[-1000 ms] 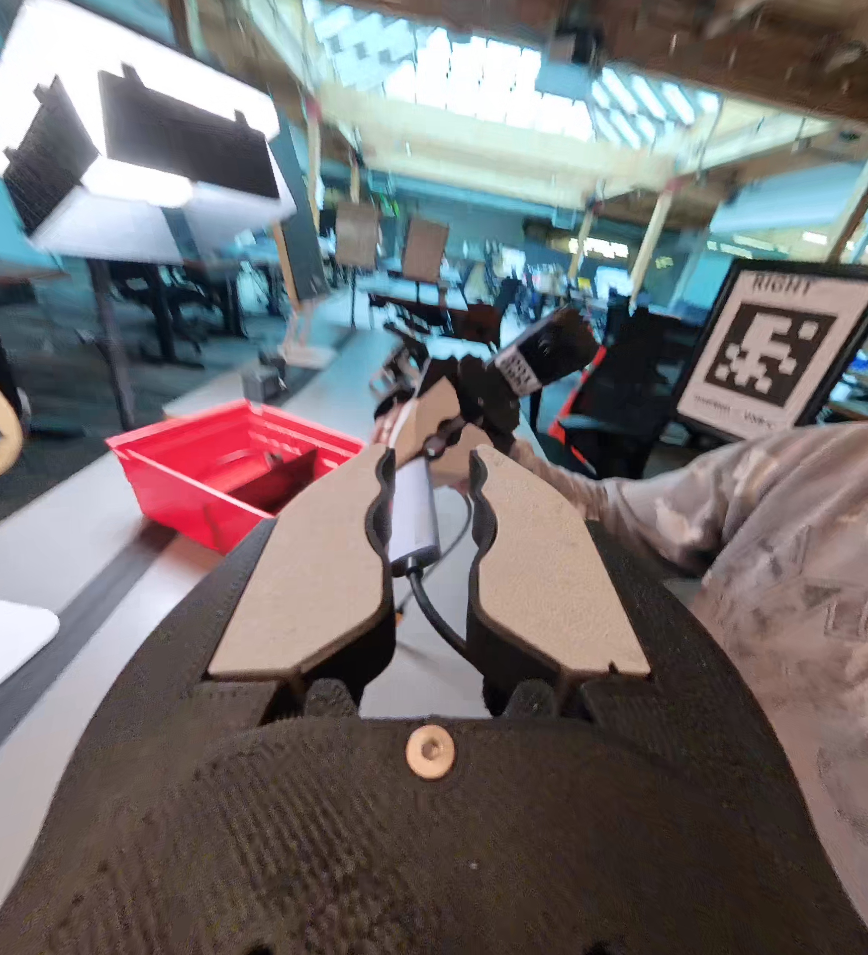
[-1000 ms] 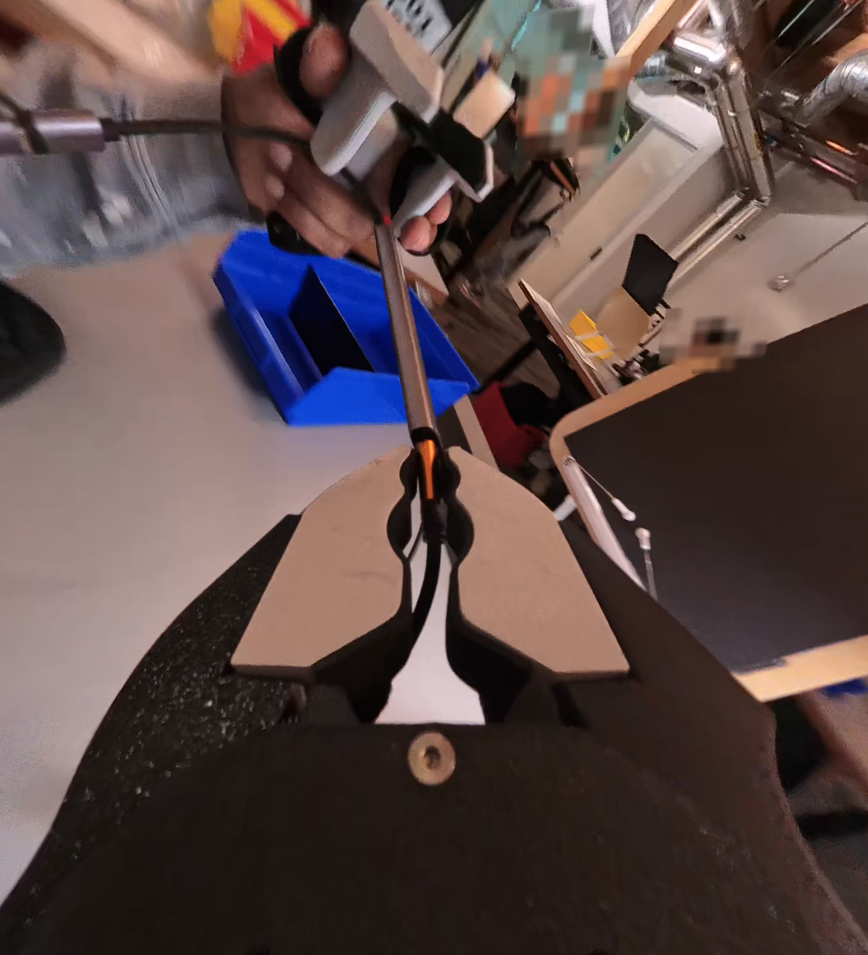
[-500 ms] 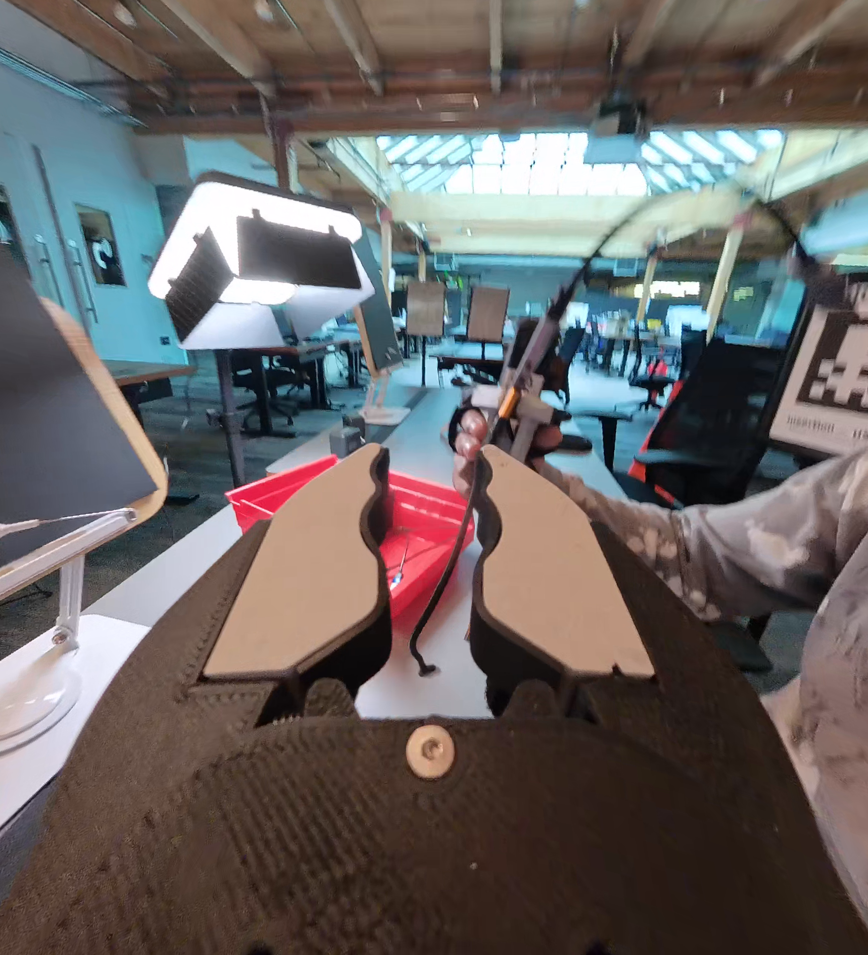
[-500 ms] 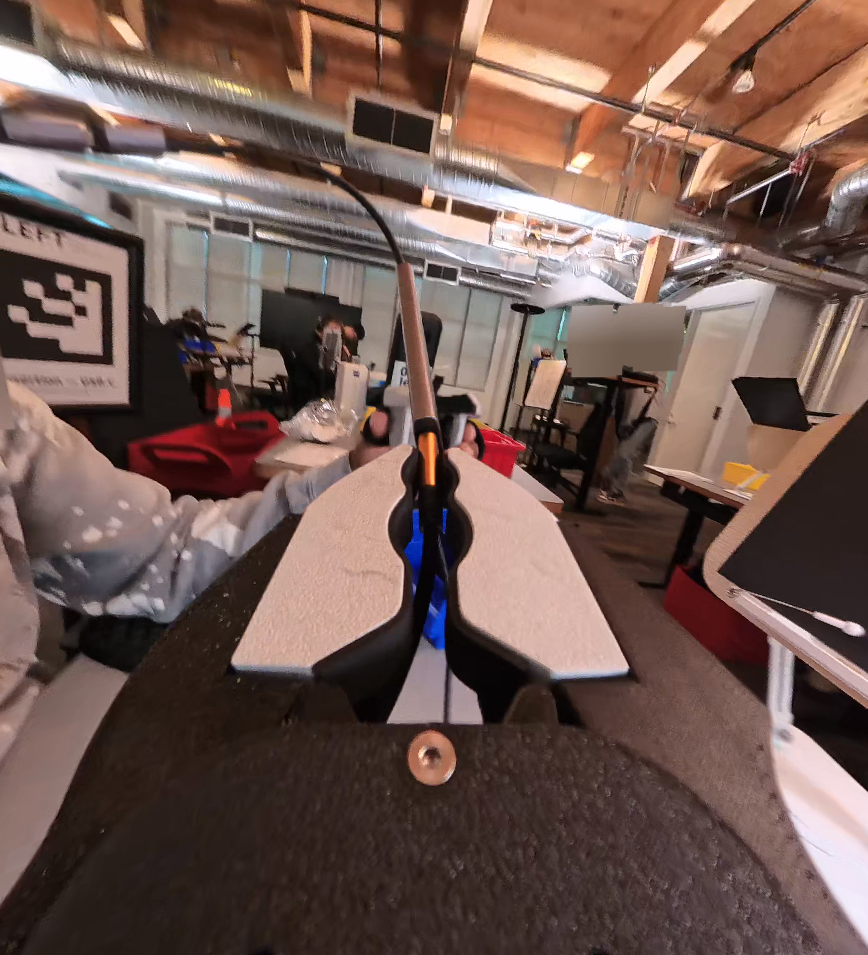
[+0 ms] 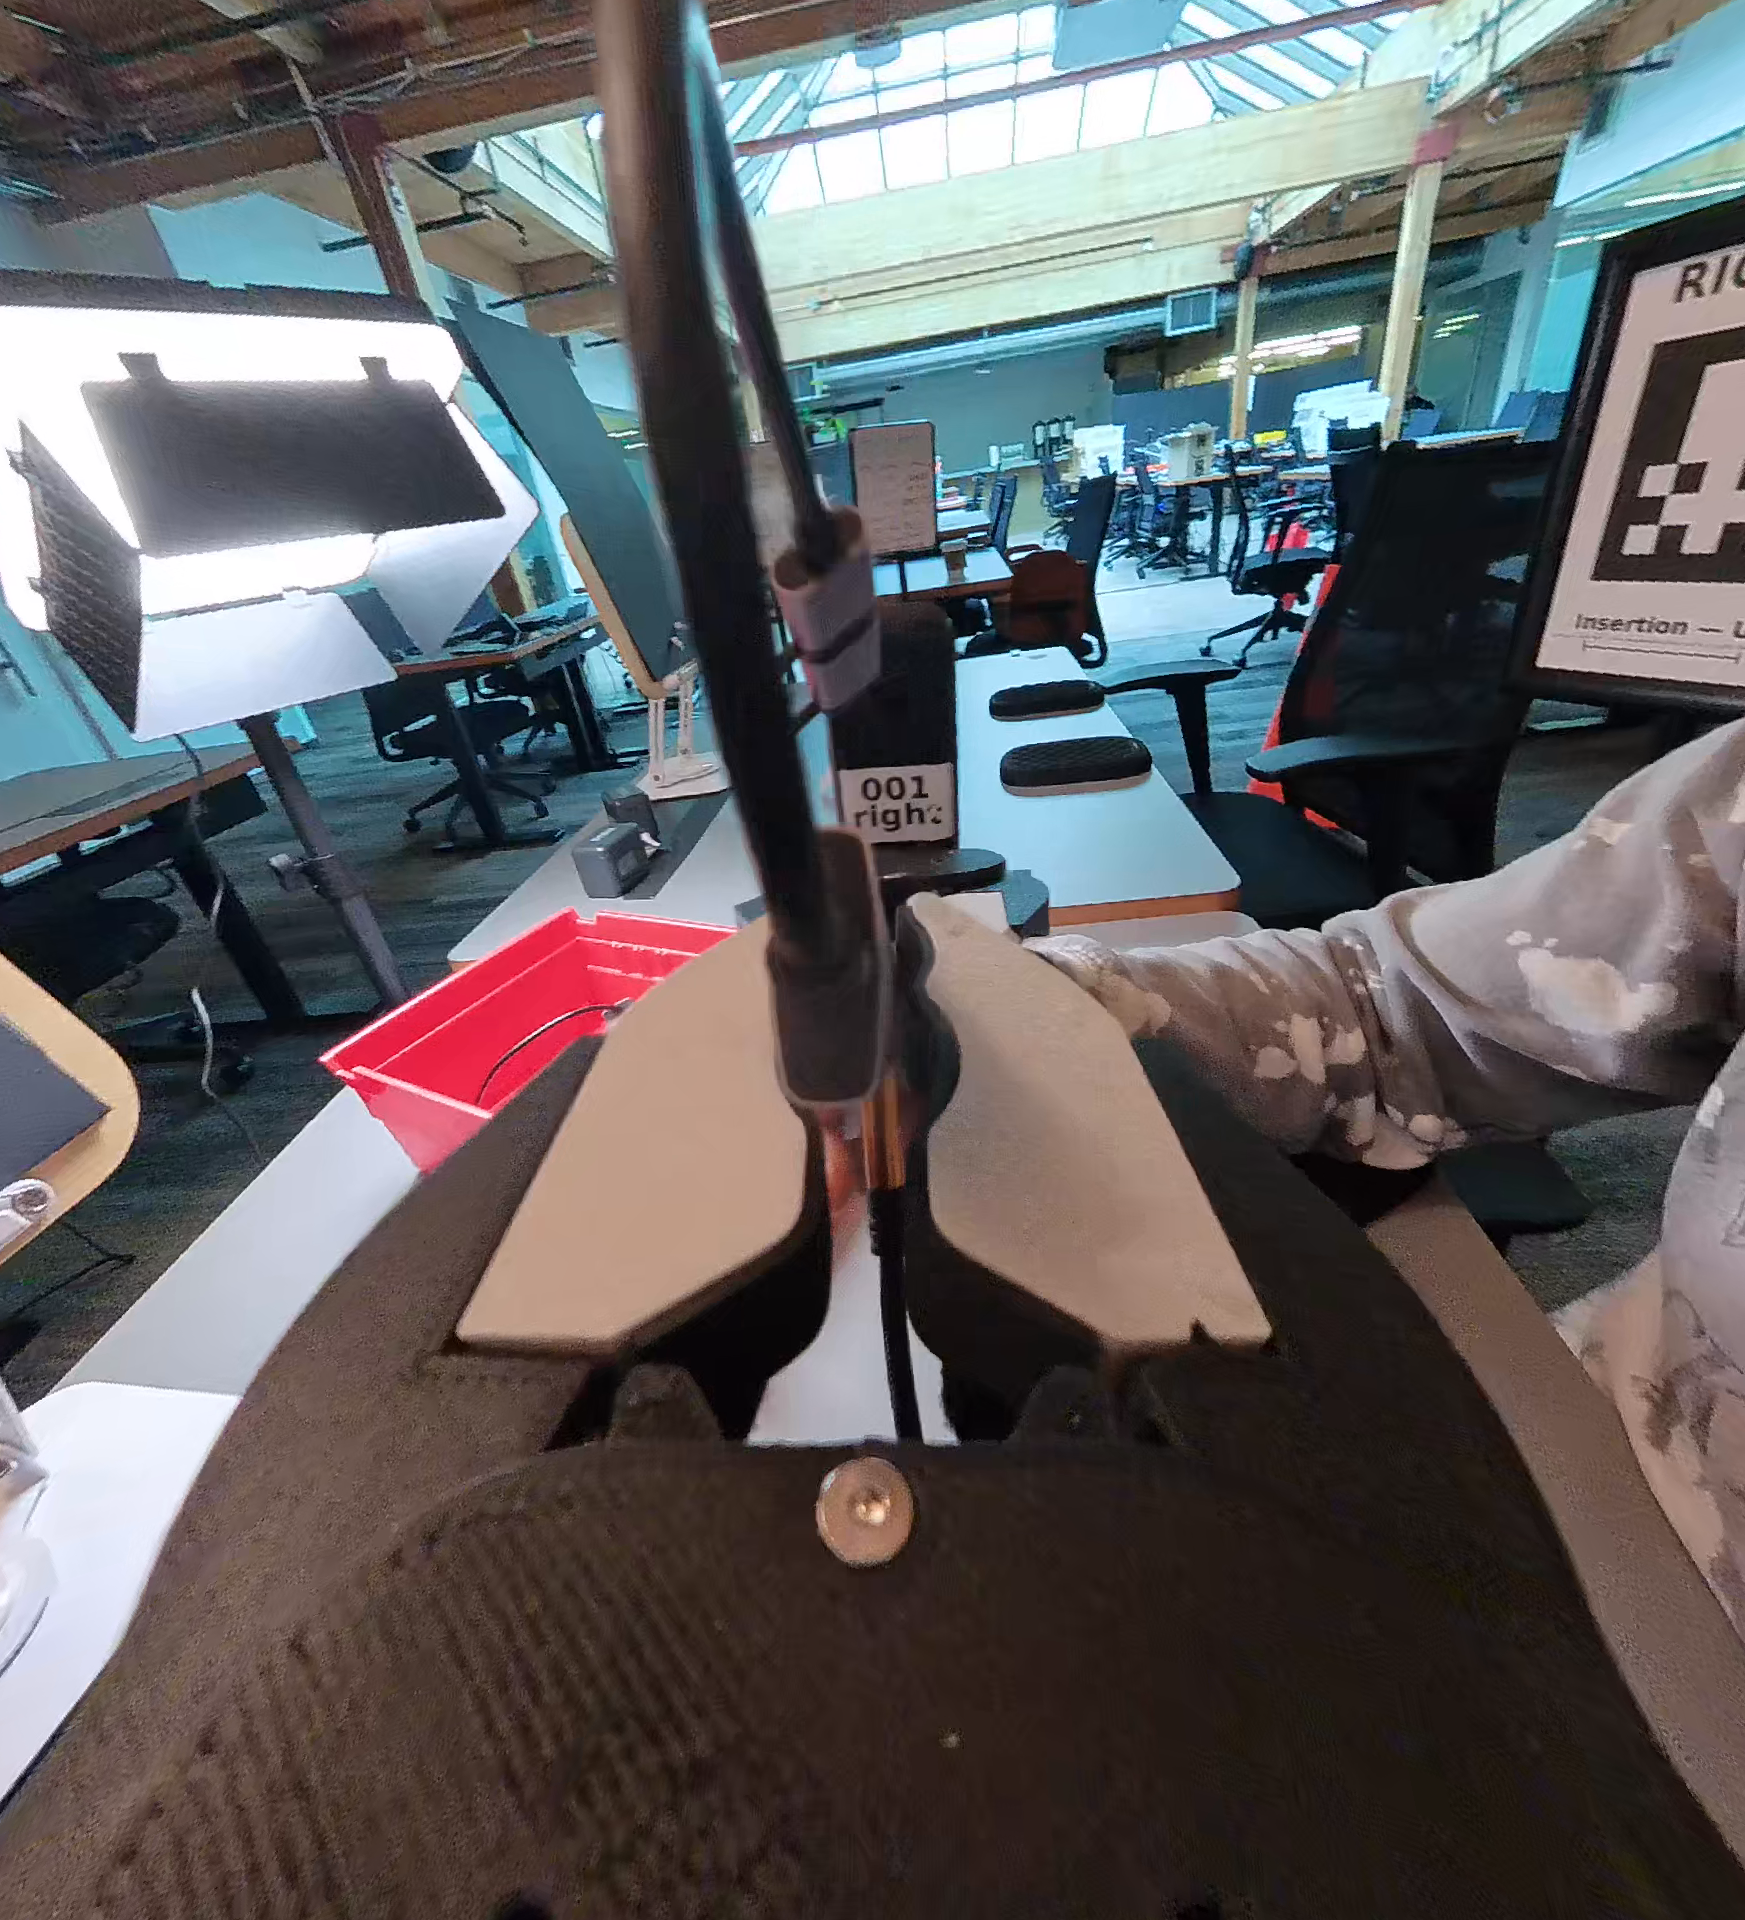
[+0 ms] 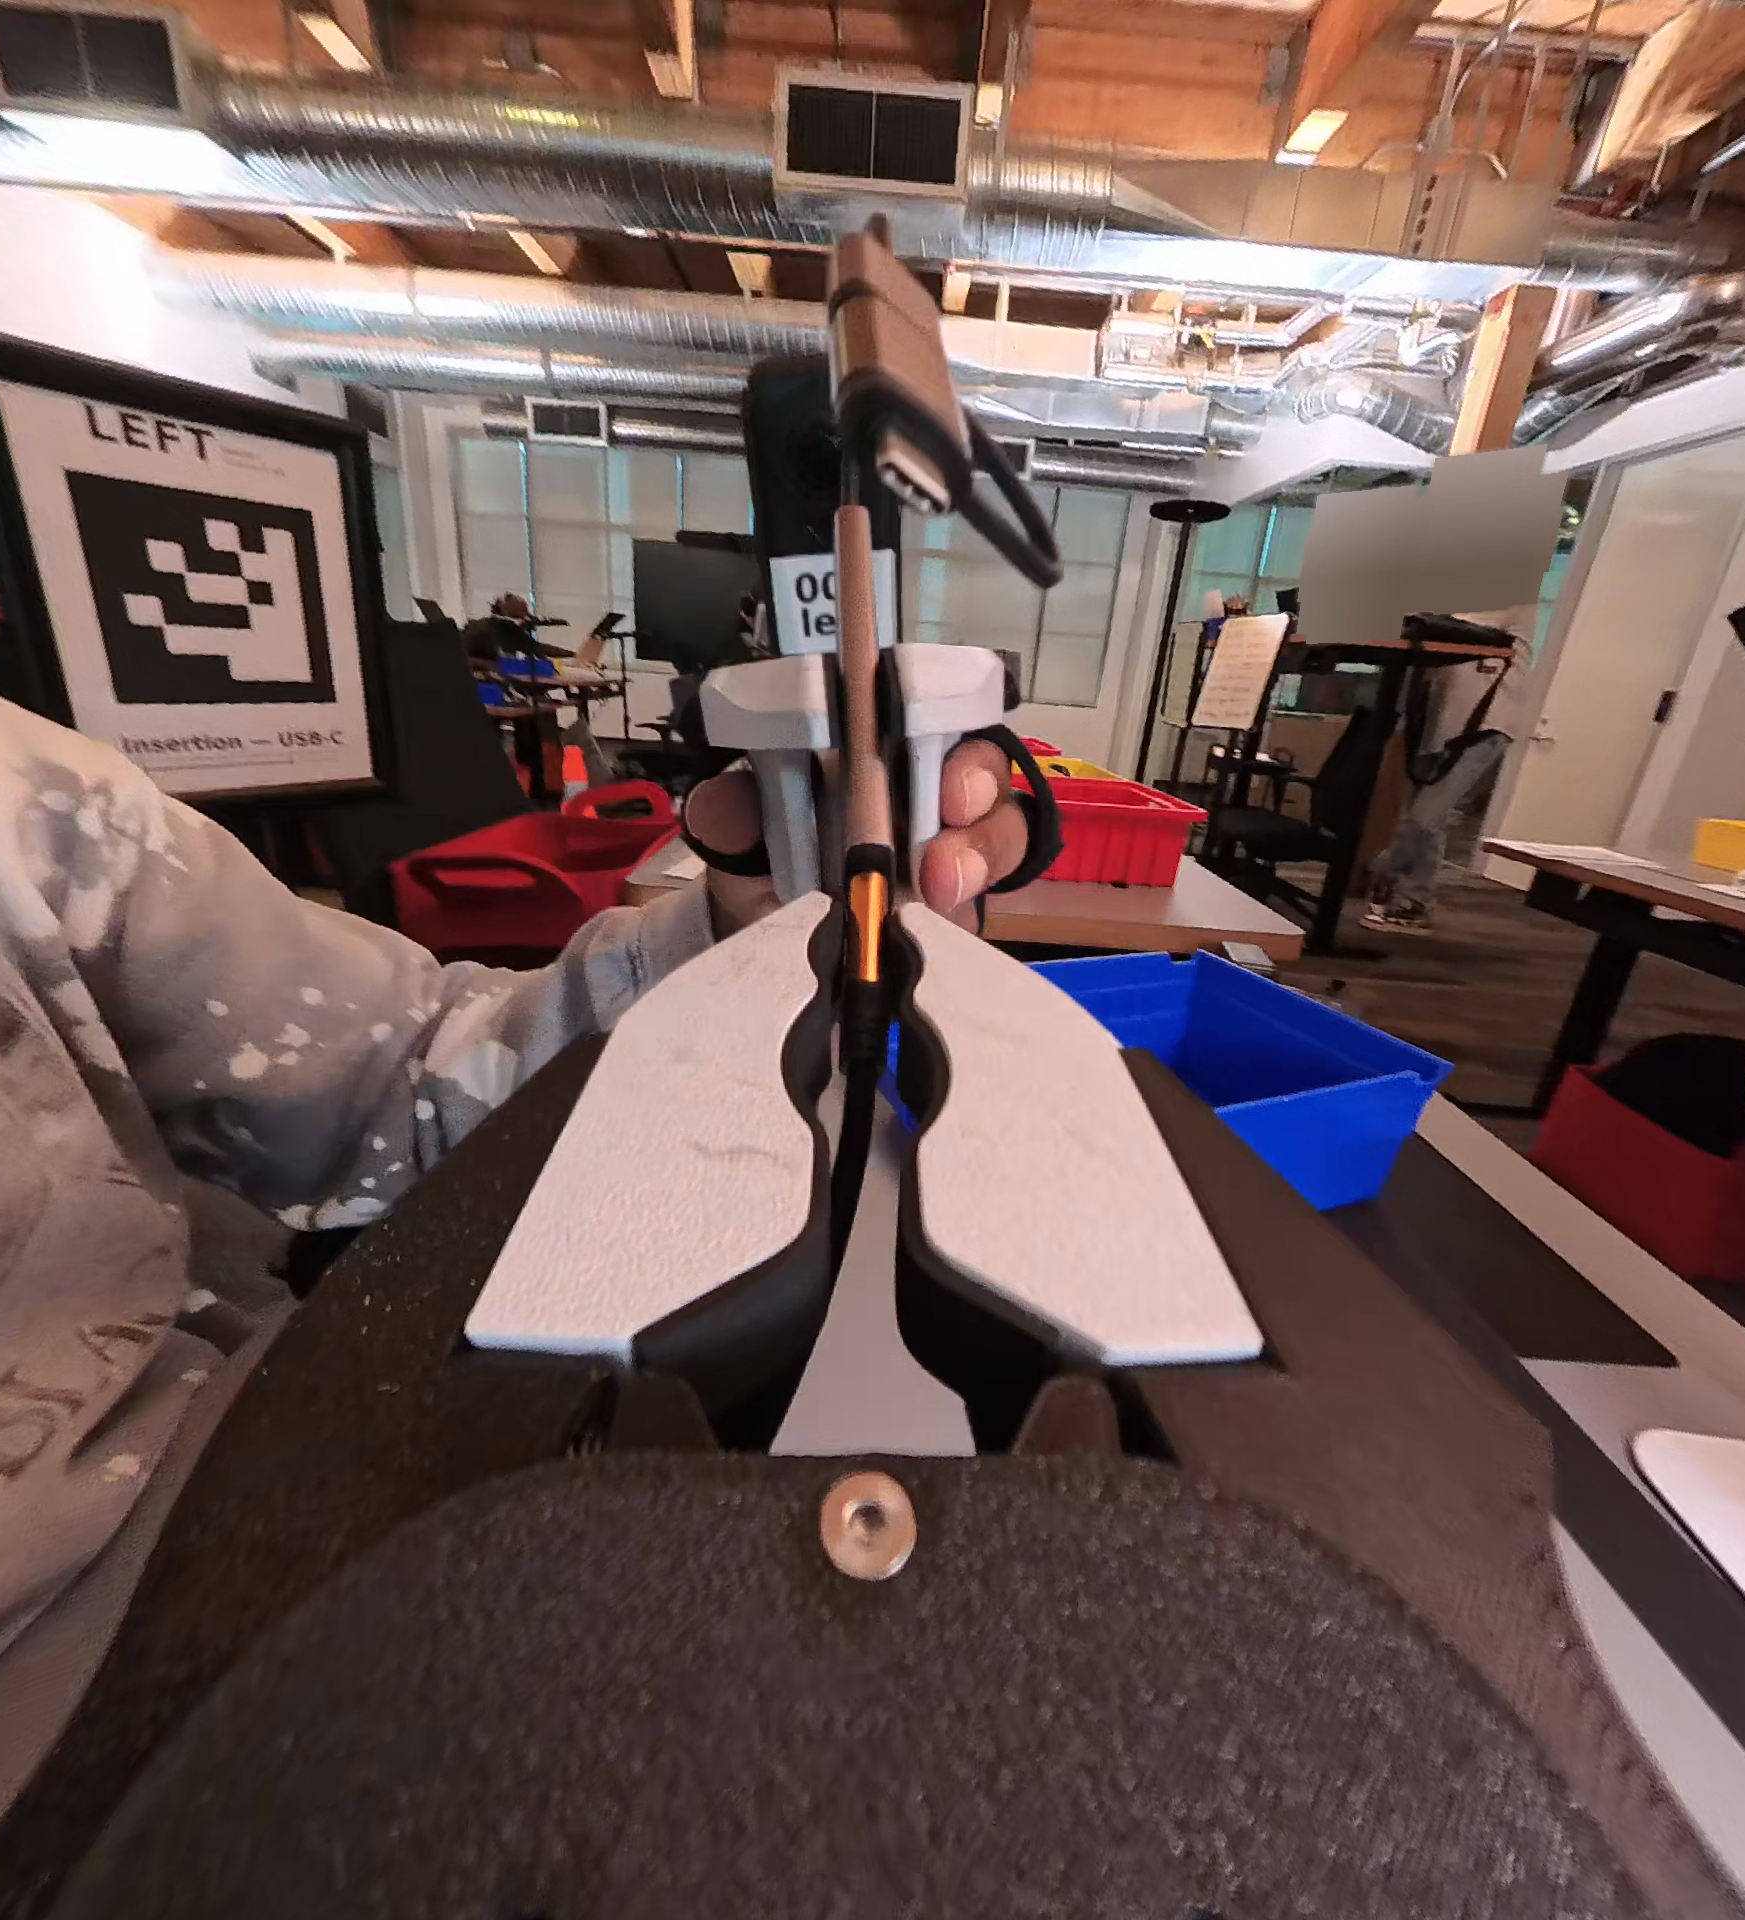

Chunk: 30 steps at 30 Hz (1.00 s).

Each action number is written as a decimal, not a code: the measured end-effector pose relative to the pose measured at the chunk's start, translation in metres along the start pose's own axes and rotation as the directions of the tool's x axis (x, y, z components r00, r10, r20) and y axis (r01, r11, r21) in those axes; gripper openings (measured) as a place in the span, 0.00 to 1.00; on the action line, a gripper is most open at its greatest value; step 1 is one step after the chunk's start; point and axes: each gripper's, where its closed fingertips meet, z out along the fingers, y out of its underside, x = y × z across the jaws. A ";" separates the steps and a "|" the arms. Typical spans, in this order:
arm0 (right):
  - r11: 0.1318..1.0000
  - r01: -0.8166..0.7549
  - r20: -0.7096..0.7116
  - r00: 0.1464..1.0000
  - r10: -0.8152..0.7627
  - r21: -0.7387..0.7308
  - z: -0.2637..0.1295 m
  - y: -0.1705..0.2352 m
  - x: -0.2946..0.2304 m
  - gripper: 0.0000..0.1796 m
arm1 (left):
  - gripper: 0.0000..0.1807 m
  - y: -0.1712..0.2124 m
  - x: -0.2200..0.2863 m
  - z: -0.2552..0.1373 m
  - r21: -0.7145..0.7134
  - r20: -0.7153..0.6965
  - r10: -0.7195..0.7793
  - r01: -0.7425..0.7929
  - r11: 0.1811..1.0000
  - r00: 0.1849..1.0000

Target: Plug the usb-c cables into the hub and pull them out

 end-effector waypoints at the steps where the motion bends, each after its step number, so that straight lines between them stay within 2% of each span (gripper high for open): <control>1: 1.000 0.010 -0.008 1.000 -0.010 -0.017 -0.001 0.001 0.002 0.04 | 0.05 0.001 -0.001 0.000 -0.015 0.005 -0.004 0.004 1.000 1.000; 12: 0.952 0.149 -0.020 0.987 -0.159 -0.268 -0.015 0.017 0.001 0.05 | 0.05 0.010 0.000 -0.005 -0.101 -0.021 -0.043 0.040 0.994 0.999; 16: 0.955 0.154 -0.028 0.986 -0.166 -0.255 -0.011 0.014 0.000 0.04 | 0.06 0.017 0.003 0.000 -0.125 -0.035 -0.044 0.040 0.991 0.998; 21: 0.962 0.142 -0.037 0.987 -0.155 -0.234 -0.012 0.008 0.000 0.03 | 0.05 0.013 0.003 0.002 -0.081 -0.028 -0.048 0.046 0.996 0.998; 25: 0.970 0.134 -0.039 0.989 -0.144 -0.201 -0.012 0.000 -0.001 0.03 | 0.12 0.014 0.005 0.001 -0.092 -0.033 -0.036 0.032 0.995 0.999; 30: 0.973 0.140 -0.034 0.988 -0.149 -0.183 -0.011 -0.005 -0.005 0.03 | 0.07 0.017 0.008 0.002 -0.123 -0.033 0.004 -0.008 0.992 0.999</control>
